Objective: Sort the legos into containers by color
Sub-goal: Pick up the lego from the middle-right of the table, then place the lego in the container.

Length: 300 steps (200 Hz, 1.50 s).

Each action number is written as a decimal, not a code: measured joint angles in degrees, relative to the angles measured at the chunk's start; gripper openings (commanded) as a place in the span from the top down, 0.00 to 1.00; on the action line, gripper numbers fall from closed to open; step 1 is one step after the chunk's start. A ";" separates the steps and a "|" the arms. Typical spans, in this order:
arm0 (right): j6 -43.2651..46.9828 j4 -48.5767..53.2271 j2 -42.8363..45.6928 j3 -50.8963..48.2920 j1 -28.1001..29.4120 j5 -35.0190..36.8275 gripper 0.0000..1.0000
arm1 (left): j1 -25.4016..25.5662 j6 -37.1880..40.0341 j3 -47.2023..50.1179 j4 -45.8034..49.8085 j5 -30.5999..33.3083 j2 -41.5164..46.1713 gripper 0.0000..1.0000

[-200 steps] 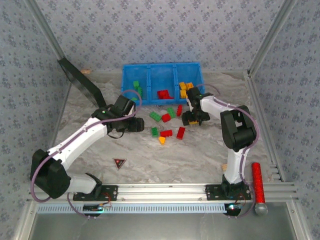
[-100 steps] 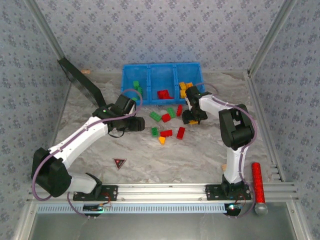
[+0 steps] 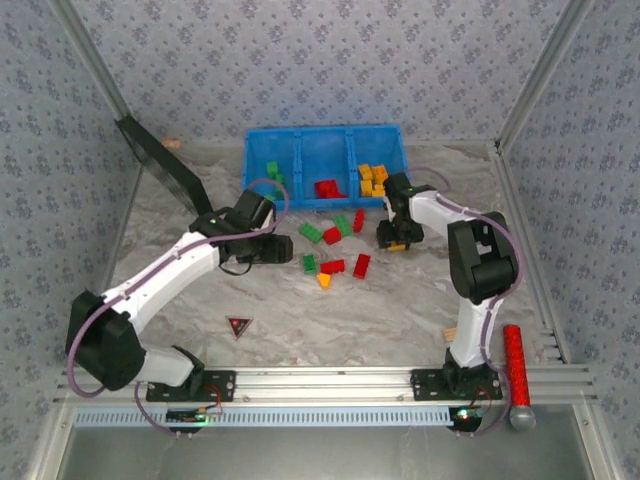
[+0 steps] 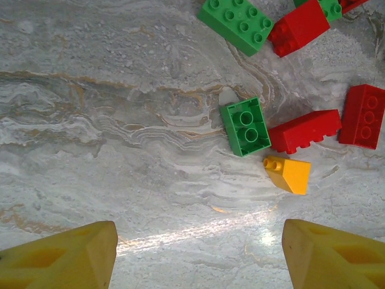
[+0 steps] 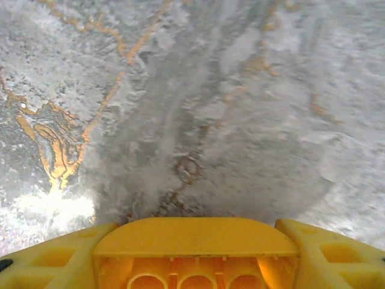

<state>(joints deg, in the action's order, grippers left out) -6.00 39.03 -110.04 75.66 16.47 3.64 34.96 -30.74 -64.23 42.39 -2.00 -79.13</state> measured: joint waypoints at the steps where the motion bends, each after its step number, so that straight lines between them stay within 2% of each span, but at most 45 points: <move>1: -0.07 0.00 0.15 0.00 -0.09 0.00 0.47 | -0.02 0.00 -0.02 -0.04 -0.11 -0.17 0.28; 28: -0.20 1.68 4.00 1.90 -1.31 -0.70 0.49 | 0.00 -0.24 -0.17 -1.53 -1.49 -2.97 0.28; 85: -0.15 2.75 3.69 17.66 -1.68 -1.49 0.50 | 0.09 -2.34 -0.11 -5.95 -3.37 -5.29 0.28; 112: -0.15 2.34 -1.51 25.68 -1.70 -1.40 0.50 | 0.09 -3.13 -0.11 -8.04 -3.61 -6.75 0.27; 158: -0.11 3.69 -15.41 41.42 -1.33 -0.66 0.50 | 0.09 -3.39 -0.22 -11.37 -4.31 -10.23 0.27; 202: 0.11 6.47 -24.83 51.28 0.11 2.05 0.50 | 0.09 -2.80 -3.74 -12.72 -4.50 -15.15 0.27; 267: 1.68 9.31 -30.08 54.80 1.86 6.19 0.47 | 0.11 -2.62 -5.25 -14.58 -5.60 -20.11 0.27; 300: 2.69 9.66 -30.51 54.73 1.86 6.54 0.39 | 0.74 -3.06 -5.22 -15.52 -5.99 -21.46 0.27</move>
<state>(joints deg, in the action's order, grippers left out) -3.31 48.69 -140.55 130.39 18.33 10.17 35.70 -33.80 -69.45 26.87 -7.99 -100.60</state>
